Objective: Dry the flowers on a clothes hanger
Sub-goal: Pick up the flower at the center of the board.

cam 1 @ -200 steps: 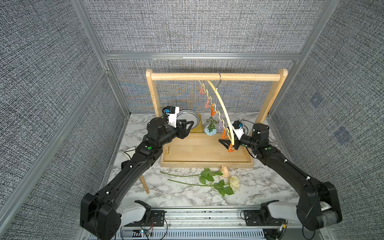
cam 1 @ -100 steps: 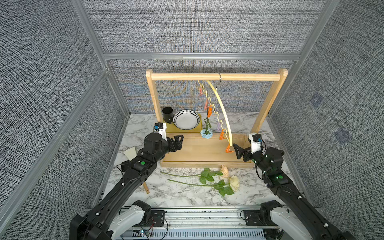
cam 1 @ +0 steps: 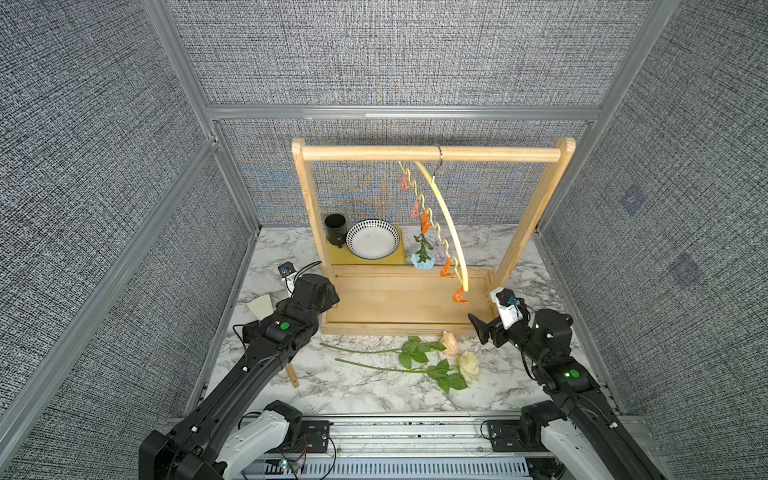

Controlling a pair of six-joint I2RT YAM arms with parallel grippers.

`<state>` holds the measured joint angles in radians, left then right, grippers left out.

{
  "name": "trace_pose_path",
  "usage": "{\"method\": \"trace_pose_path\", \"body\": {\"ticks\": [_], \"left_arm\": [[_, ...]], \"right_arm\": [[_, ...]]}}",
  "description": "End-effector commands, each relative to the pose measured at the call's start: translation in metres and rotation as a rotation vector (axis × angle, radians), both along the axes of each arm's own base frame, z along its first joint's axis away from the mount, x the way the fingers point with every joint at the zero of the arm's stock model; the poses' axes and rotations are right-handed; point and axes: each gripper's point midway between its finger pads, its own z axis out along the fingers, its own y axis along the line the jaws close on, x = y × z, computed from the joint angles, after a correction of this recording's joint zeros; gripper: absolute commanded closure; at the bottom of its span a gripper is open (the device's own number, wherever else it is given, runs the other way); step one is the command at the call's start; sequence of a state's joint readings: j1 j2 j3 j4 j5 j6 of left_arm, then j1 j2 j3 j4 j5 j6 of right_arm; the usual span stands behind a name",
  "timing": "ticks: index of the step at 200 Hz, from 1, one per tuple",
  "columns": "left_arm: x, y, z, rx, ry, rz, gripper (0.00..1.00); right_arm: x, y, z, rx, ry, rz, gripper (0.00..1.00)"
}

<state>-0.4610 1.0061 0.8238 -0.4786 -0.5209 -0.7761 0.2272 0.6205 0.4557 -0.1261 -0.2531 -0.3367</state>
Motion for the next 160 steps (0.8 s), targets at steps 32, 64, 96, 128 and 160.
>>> {"method": "trace_pose_path", "body": {"ticks": [32, 64, 96, 128, 160], "left_arm": [[-0.001, 0.028, -0.008, -0.002, 0.001, 0.151, 0.00], [0.000, 0.032, -0.018, -0.029, 0.033, 0.164, 0.00], [-0.002, 0.037, -0.023, -0.057, 0.050, 0.182, 0.00], [-0.005, 0.043, -0.021, -0.075, 0.050, 0.199, 0.00], [-0.011, 0.050, -0.023, -0.092, 0.044, 0.220, 0.01]], "right_arm": [[-0.060, 0.013, -0.081, -0.557, 0.237, 0.427, 0.02], [-0.083, 0.027, -0.083, -0.550, 0.311, 0.540, 0.07], [-0.105, 0.049, -0.084, -0.534, 0.376, 0.682, 0.17], [-0.125, 0.074, -0.086, -0.512, 0.365, 0.803, 0.22], [-0.128, 0.100, -0.091, -0.484, 0.319, 0.833, 0.29]]}}
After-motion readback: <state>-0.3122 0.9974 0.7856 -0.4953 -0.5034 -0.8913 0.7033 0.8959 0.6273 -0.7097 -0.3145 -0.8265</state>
